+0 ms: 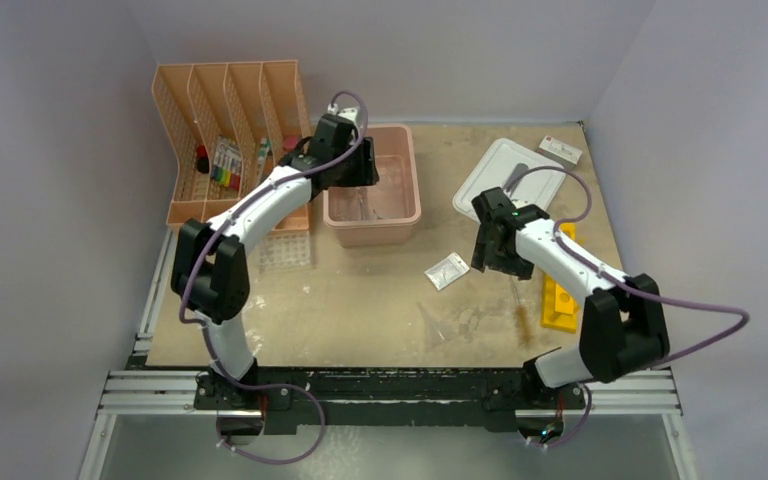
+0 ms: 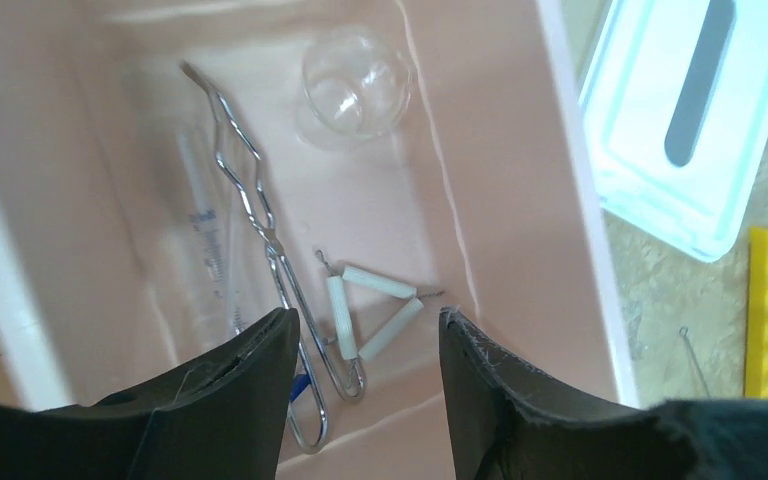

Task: Organize the chemistry lab equipment

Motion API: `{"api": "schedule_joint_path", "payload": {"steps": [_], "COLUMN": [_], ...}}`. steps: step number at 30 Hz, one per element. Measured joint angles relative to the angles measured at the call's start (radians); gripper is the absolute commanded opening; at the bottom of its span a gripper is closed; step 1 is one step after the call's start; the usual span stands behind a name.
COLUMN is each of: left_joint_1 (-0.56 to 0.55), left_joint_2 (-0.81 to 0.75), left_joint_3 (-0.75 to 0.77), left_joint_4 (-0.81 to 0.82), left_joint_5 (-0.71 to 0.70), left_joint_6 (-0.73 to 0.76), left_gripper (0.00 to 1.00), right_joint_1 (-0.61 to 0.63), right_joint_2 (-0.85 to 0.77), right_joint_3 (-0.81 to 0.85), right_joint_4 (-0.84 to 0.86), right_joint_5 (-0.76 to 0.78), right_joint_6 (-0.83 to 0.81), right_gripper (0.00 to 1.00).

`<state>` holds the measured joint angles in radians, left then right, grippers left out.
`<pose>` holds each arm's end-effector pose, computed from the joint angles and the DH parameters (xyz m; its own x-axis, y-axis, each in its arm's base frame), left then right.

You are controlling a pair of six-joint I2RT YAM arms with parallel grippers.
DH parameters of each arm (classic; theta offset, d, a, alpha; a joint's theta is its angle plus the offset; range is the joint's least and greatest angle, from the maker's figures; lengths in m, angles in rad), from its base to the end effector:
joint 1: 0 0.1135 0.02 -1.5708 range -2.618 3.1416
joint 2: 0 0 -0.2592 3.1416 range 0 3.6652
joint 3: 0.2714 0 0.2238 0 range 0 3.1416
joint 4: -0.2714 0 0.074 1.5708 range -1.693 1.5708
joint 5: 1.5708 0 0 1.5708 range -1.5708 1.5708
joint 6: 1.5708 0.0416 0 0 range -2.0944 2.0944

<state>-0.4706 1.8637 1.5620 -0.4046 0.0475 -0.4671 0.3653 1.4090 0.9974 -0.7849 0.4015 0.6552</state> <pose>0.3614 -0.1861 0.2799 -0.7349 -0.1308 -0.6654 0.1727 0.9128 -0.3701 0.2308 0.0709 0.2335 -0.8084 0.2913 -0.5115 0.3748 0.9248 -0.0656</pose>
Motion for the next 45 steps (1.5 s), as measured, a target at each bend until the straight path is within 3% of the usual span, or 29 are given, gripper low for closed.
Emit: {"api": "schedule_joint_path", "payload": {"steps": [4, 11, 18, 24, 31, 45], "left_joint_1": [0.0, 0.001, 0.003, 0.015, 0.019, 0.019], "left_joint_2": [-0.078, -0.221, -0.354, -0.429, -0.433, -0.433], "left_joint_3": [-0.002, -0.029, -0.097, -0.157, -0.171, -0.18], "left_joint_4": [0.0, 0.009, 0.071, 0.123, 0.169, 0.198], "left_joint_5": [-0.063, -0.127, -0.166, -0.209, -0.22, -0.123], "left_joint_6": [0.005, 0.008, 0.014, 0.014, 0.013, -0.017], "left_gripper": [0.56, 0.71, 0.75, 0.75, 0.73, 0.72], "right_joint_1": [-0.002, -0.049, -0.132, -0.214, -0.24, -0.239], "right_joint_2": [0.089, 0.193, 0.195, 0.193, 0.192, 0.134], "right_joint_3": [-0.003, -0.015, -0.054, -0.085, -0.096, -0.06], "right_joint_4": [-0.011, -0.018, 0.023, 0.081, 0.134, 0.195], "right_joint_5": [0.0, 0.001, -0.037, -0.167, -0.275, -0.32], "right_joint_6": [0.0, -0.003, -0.033, -0.086, -0.139, -0.204], "right_gripper": [0.78, 0.69, 0.54, 0.44, 0.02, 0.0]}}
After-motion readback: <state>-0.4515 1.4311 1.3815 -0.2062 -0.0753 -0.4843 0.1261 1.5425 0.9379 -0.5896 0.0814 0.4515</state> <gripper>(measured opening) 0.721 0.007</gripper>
